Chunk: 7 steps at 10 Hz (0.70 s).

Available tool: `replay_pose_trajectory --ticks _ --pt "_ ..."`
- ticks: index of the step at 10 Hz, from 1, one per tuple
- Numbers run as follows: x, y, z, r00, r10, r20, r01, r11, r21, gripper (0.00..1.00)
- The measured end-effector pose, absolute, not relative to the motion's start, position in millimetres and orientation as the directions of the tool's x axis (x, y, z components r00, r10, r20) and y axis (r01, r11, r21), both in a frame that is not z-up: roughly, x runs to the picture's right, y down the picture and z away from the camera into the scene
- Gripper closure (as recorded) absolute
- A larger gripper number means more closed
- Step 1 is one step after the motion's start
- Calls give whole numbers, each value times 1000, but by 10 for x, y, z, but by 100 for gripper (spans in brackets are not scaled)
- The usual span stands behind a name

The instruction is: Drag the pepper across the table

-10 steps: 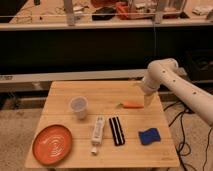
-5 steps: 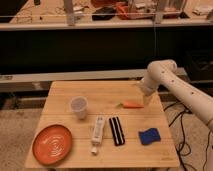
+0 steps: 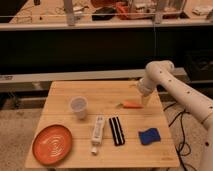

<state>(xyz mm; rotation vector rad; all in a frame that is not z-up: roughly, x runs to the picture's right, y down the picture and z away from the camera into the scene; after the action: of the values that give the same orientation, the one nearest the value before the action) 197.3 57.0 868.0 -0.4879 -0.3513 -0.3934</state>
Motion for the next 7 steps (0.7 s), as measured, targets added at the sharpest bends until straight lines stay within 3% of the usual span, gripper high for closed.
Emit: replay_pose_trajectory --ticks 7 --pt "1894 691 8819 848 -281 450 470 791 -391 20"
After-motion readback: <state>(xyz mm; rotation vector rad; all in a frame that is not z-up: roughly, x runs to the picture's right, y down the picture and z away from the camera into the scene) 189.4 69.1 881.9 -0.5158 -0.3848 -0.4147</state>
